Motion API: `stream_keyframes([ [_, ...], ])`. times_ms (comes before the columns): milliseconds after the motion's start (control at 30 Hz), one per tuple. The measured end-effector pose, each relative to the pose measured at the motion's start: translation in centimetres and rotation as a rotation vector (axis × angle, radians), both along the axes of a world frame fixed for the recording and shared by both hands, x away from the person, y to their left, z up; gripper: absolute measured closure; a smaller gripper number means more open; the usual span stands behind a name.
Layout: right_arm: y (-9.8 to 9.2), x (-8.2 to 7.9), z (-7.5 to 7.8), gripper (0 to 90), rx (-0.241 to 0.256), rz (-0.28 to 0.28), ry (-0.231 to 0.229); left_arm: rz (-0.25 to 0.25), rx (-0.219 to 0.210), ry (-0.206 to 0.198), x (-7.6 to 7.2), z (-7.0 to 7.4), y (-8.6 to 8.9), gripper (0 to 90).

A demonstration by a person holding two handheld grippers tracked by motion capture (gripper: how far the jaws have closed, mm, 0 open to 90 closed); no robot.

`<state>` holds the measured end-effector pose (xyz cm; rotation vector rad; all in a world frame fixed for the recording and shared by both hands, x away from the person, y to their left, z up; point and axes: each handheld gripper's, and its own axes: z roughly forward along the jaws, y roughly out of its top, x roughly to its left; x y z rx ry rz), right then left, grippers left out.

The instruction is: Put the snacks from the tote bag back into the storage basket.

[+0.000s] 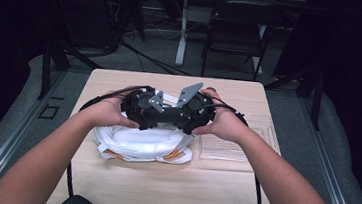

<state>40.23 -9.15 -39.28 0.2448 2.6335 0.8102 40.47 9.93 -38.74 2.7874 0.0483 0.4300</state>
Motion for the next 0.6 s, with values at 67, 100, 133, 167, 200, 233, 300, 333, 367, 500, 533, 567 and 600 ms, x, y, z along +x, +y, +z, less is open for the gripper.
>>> stream_keyframes([
  [67,0.01,0.00,-0.11,25.6,-0.008,0.006,0.005,-0.004,-0.002,-0.004,-0.07,-0.03,-0.17,42.9],
  [100,0.03,0.00,-0.19,26.2,-0.012,0.007,0.008,-0.007,-0.004,-0.005,-0.09,-0.03,-0.23,42.9],
  [133,0.03,0.02,-0.20,26.9,-0.021,0.012,0.020,-0.012,-0.001,-0.007,-0.10,0.01,-0.27,43.0],
  [167,0.04,0.00,-0.27,27.5,-0.018,0.011,0.025,-0.012,-0.003,-0.008,-0.15,0.03,-0.33,42.9],
  [200,0.03,0.03,-0.33,27.7,-0.025,0.017,0.033,-0.014,-0.005,-0.010,-0.17,0.04,-0.36,42.9],
  [233,0.07,-0.04,-0.47,27.7,-0.016,0.013,0.040,-0.014,-0.004,-0.008,-0.20,0.04,-0.39,42.9],
  [300,0.04,0.00,-0.48,28.0,-0.031,0.019,0.041,-0.020,-0.001,-0.012,-0.24,0.06,-0.44,43.0],
  [333,0.04,0.01,-0.49,28.1,-0.032,0.021,0.043,-0.020,-0.002,-0.013,-0.30,0.05,-0.46,43.0],
  [367,0.03,0.02,-0.57,28.4,-0.027,0.023,0.048,-0.020,-0.003,-0.013,-0.32,0.05,-0.46,42.9],
  [500,-0.01,0.07,-0.67,29.6,-0.041,0.031,0.052,-0.032,-0.005,-0.015,-0.42,0.06,-0.50,42.9],
  [533,-0.01,0.09,-0.71,30.0,-0.043,0.033,0.053,-0.032,-0.007,-0.014,-0.48,0.09,-0.52,42.9],
  [567,-0.03,0.13,-0.72,30.2,-0.053,0.036,0.051,-0.034,-0.009,-0.015,-0.50,0.10,-0.54,42.9],
  [600,-0.02,0.12,-0.79,30.4,-0.051,0.036,0.052,-0.039,-0.012,-0.015,-0.54,0.11,-0.57,43.0],
])
